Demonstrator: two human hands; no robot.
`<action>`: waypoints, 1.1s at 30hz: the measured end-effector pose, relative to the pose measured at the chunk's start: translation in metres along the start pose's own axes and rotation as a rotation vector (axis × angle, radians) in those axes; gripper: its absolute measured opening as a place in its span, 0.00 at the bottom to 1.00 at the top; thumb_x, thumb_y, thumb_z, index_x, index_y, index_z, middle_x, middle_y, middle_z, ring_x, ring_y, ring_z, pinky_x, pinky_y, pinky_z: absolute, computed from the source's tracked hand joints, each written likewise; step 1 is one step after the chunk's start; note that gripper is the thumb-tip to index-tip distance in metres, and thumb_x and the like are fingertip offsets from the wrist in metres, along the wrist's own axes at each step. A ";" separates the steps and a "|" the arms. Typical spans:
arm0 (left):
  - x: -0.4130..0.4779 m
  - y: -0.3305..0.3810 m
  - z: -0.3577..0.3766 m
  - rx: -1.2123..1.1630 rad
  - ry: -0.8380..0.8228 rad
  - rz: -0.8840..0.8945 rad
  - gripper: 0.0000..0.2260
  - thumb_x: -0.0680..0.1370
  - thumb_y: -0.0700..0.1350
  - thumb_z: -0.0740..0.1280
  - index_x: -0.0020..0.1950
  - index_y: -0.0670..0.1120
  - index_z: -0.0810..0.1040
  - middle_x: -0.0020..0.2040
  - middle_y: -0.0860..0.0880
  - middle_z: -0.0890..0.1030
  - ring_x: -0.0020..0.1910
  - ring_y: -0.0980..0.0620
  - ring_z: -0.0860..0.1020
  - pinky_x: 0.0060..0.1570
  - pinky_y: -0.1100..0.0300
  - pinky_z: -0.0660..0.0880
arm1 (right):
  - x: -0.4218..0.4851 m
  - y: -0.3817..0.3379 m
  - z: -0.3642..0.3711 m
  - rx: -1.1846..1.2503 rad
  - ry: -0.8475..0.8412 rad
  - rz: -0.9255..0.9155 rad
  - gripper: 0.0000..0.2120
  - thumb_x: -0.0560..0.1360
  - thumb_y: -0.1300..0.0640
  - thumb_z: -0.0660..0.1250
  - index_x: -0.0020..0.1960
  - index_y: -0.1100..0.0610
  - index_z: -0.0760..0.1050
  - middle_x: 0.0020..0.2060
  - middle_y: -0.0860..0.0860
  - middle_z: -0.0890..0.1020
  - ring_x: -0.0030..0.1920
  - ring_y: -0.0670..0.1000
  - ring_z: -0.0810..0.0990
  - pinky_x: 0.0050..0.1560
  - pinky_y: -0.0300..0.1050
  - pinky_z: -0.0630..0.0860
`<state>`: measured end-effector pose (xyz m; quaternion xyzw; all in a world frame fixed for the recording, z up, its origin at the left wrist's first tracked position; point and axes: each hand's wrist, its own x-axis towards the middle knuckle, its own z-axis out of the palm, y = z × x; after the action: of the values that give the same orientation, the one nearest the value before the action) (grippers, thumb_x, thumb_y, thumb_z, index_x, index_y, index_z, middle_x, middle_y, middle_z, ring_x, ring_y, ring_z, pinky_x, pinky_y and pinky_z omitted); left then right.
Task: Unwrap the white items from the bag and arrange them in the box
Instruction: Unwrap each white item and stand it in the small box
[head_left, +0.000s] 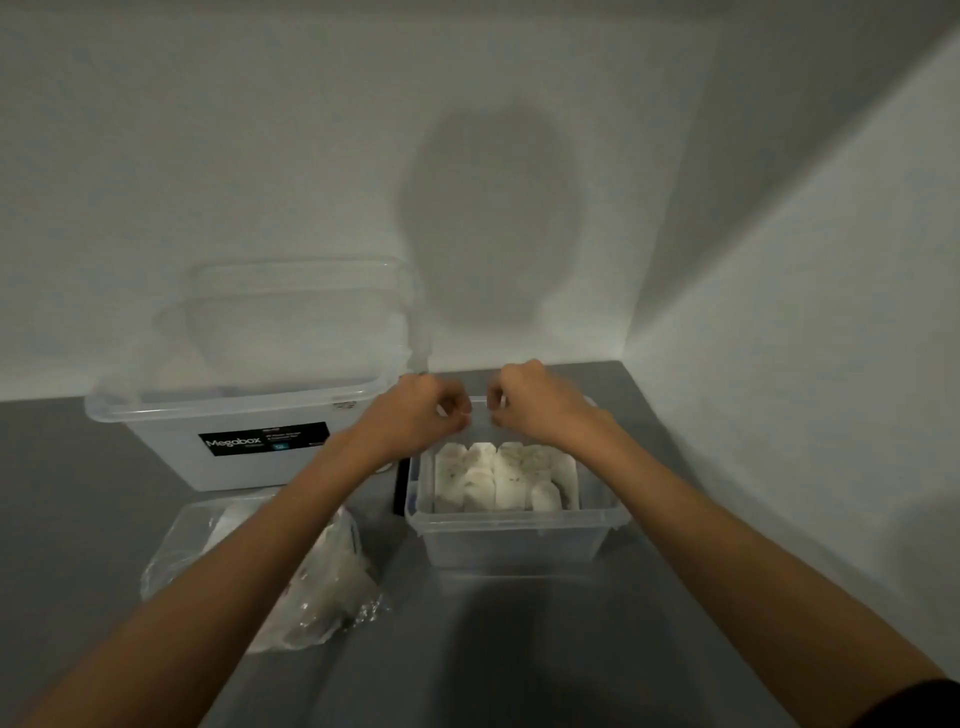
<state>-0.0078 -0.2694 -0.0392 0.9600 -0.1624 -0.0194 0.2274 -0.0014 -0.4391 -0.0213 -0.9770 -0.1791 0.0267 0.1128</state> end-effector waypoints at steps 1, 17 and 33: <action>-0.010 -0.006 -0.014 -0.027 0.026 -0.004 0.06 0.75 0.47 0.69 0.51 0.48 0.81 0.45 0.53 0.81 0.41 0.58 0.78 0.46 0.62 0.74 | 0.001 -0.013 -0.007 0.036 0.025 -0.028 0.05 0.75 0.58 0.66 0.50 0.56 0.79 0.49 0.56 0.80 0.47 0.57 0.80 0.48 0.51 0.79; -0.147 -0.177 -0.055 0.050 0.094 -0.262 0.19 0.71 0.46 0.74 0.60 0.49 0.75 0.58 0.49 0.76 0.54 0.50 0.77 0.54 0.51 0.76 | 0.023 -0.226 0.086 0.117 -0.470 -0.157 0.07 0.75 0.65 0.63 0.48 0.64 0.79 0.45 0.58 0.82 0.41 0.56 0.82 0.45 0.48 0.80; -0.159 -0.219 -0.020 -0.168 -0.051 -0.250 0.25 0.72 0.45 0.72 0.66 0.46 0.69 0.62 0.45 0.75 0.60 0.48 0.73 0.56 0.59 0.70 | 0.016 -0.256 0.166 0.097 -0.302 0.210 0.12 0.75 0.62 0.66 0.58 0.61 0.75 0.51 0.57 0.81 0.50 0.57 0.81 0.50 0.50 0.79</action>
<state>-0.0899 -0.0249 -0.1245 0.9495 -0.0450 -0.0854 0.2985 -0.0895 -0.1651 -0.1240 -0.9685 -0.0898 0.1934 0.1283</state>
